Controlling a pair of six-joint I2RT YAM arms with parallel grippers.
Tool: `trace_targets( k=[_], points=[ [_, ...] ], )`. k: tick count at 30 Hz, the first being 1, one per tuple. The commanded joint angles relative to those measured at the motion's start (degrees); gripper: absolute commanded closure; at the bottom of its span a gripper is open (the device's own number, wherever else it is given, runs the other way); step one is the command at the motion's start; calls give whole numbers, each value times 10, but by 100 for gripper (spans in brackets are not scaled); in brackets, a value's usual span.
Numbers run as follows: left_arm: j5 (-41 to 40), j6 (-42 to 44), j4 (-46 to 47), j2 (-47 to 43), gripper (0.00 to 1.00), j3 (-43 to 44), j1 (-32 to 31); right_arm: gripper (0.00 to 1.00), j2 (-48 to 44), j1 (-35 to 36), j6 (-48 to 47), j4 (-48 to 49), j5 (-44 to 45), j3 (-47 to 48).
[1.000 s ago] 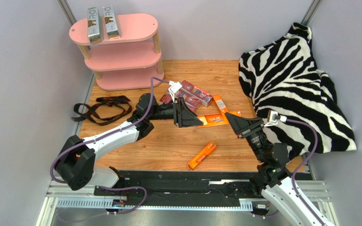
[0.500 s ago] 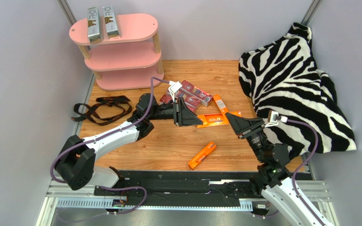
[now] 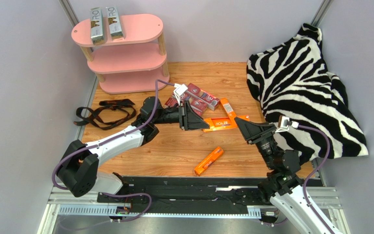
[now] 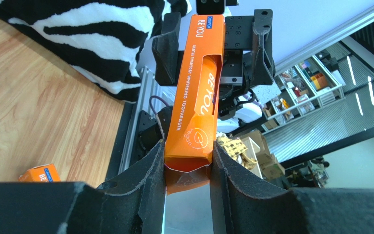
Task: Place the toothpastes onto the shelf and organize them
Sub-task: Pick up the toothpaste from the center of the board.
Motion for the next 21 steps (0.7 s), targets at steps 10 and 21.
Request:
trace_targets(
  k=[10, 21],
  points=[
    [-12, -15, 57, -48, 69, -68, 121, 0, -57, 3, -15, -68, 43, 20],
    [0, -32, 48, -99, 69, -144, 289, 0, -51, 3, -19, -91, 44, 19]
  ],
)
